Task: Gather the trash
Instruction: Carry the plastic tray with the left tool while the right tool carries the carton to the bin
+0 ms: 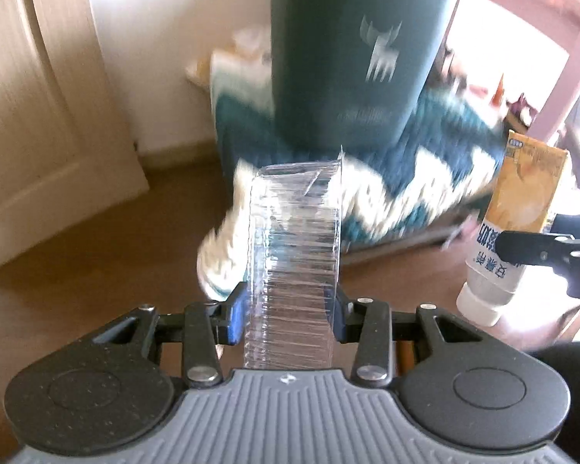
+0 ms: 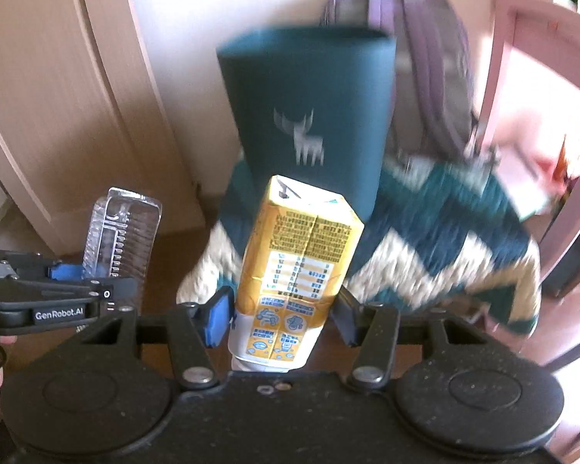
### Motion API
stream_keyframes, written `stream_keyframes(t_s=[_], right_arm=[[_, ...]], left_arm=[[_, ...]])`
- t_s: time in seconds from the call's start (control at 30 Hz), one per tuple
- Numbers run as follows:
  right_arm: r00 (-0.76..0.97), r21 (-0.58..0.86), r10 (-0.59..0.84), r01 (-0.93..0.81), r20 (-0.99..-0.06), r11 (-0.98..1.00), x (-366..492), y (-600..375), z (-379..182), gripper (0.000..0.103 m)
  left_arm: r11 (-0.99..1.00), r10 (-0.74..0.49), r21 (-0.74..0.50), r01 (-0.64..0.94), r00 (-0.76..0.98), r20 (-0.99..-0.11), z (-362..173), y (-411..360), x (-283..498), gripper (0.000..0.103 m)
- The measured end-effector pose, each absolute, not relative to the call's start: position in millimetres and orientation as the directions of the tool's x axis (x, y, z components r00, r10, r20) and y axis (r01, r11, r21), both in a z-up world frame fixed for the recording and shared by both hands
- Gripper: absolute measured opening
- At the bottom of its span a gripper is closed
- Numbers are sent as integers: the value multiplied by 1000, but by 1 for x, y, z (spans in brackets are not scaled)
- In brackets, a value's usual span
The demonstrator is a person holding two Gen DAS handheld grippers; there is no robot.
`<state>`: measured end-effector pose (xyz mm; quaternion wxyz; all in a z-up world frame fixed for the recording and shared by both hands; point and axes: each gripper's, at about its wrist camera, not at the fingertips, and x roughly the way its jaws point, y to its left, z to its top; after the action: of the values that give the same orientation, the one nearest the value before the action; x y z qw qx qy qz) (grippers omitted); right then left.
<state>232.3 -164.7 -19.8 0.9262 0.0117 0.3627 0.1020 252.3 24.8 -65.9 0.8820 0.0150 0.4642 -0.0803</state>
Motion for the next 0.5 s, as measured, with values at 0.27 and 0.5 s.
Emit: stream_keyframes(t_s=[0.27,0.5], right_arm=[[829,29,186,-201,-527,979,227,-179,62,54],[902,0,141,-154,-407,988,253,-196,129,54]], left_arm=[[985,-156,-52,167,707,-689,33,-4,257,41],[984,-171,-53,173,796,-580,105,-22,279,41]])
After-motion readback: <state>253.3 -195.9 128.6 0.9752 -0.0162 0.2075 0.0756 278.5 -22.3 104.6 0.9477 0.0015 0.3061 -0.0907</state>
